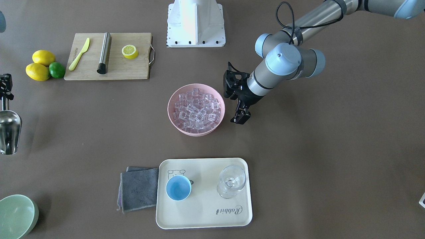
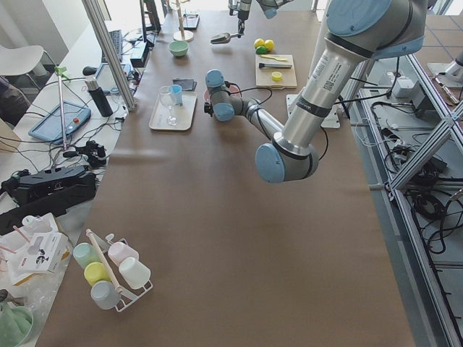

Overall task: Put ice in cup with scoop
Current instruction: 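Carry the metal scoop with the right gripper toward the pink bowl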

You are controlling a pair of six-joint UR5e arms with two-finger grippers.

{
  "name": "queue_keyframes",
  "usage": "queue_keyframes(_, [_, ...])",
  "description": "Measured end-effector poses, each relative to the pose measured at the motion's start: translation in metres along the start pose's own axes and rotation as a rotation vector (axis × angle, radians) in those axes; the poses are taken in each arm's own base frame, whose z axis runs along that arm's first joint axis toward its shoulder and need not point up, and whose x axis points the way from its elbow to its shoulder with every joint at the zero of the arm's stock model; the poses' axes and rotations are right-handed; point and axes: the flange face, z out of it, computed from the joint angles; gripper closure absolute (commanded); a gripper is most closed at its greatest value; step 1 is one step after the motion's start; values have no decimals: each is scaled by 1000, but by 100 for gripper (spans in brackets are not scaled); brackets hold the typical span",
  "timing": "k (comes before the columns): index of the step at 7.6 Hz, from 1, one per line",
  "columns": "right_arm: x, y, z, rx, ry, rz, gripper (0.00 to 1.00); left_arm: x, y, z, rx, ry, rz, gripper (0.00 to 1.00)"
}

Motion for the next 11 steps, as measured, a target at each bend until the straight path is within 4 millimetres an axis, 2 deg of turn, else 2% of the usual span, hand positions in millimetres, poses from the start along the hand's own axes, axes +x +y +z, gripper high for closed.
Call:
queue_keyframes(2, [-25, -30, -32, -7, 9, -145, 100, 4, -2, 6, 18, -2, -1, 1])
queue_keyframes(6, [-84, -119, -82, -24, -7, -443, 100, 9, -2, 17, 53, -6, -23, 1])
queue_keyframes(7, [-103, -130, -99, -40, -8, -507, 100, 9, -2, 18, 54, -7, -23, 1])
queue_keyframes(8, [-131, -135, -125, -46, -10, -595, 100, 10, -4, 18, 56, -6, -21, 1])
queue_keyframes(9, [-170, -144, -141, -56, -19, -696, 100, 12, -5, 19, 58, -4, -19, 1])
queue_keyframes(11, [-253, -162, -161, -115, 21, -893, 100, 13, -5, 20, 62, -5, -15, 1])
